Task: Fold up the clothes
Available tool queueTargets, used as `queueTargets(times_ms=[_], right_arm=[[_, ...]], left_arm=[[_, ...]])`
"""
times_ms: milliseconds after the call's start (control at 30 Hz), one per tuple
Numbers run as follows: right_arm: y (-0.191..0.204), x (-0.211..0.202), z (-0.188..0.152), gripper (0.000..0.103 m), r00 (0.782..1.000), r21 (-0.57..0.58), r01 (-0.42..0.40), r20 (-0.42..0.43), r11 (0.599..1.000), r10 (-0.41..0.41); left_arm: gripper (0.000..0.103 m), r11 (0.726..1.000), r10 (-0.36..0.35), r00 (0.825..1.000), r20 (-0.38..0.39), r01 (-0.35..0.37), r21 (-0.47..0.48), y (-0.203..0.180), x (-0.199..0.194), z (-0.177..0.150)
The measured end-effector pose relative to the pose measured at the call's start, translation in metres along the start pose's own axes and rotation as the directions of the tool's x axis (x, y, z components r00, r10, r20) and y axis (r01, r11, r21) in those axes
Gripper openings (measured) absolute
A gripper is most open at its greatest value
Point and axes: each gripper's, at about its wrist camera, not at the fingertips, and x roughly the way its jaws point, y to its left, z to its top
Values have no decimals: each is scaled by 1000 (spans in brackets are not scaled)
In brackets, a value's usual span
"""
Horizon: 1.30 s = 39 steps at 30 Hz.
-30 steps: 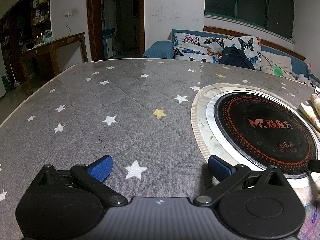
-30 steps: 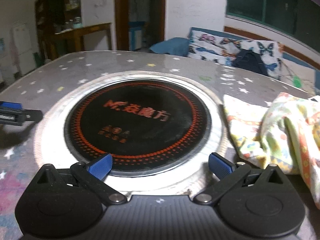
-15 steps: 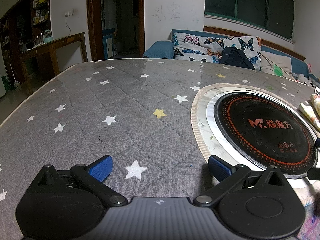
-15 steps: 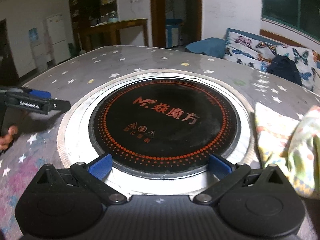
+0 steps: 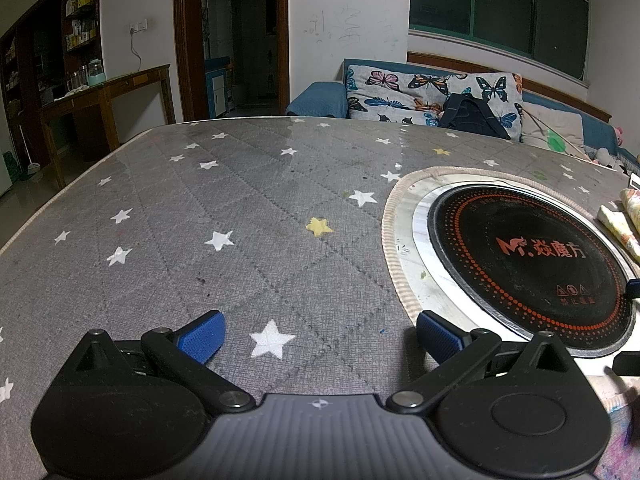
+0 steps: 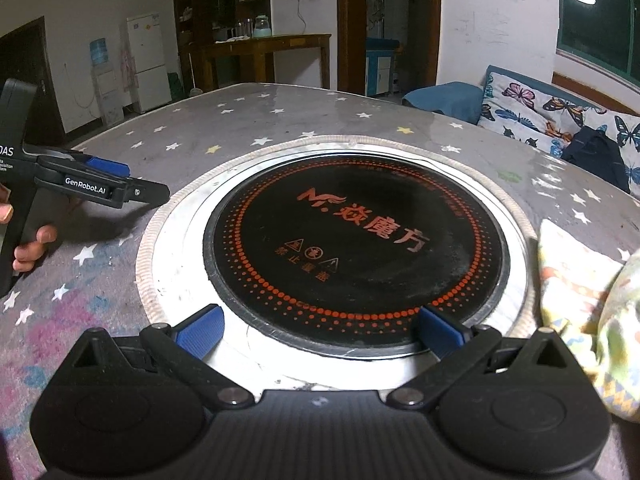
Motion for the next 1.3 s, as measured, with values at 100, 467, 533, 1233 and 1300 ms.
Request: queueTargets(times_ms=[100, 467, 533, 1233, 1300], right_arm=[[-1, -1, 0, 103, 1000, -1, 1, -1, 1000, -1], [0, 0, 0, 103, 1000, -2, 3, 0, 1000, -3], [0, 0, 0, 103, 1000, -2, 3, 1, 1000, -3], [2, 2, 0, 103, 1000, -4, 6, 2, 1000, -6], [2, 2, 0, 103, 1000, -4, 5, 1, 1000, -5]], left_arm=[[103, 1000, 0, 1000, 0, 0, 0, 0, 0, 0], [103, 1000, 0, 1000, 0, 0, 0, 0, 0, 0], [103, 1000, 0, 1000, 0, 0, 0, 0, 0, 0], [103, 1000, 1, 1000, 0, -1, 1, 1, 0, 0], [103, 1000, 1, 1000, 0, -1, 0, 1, 0, -1]])
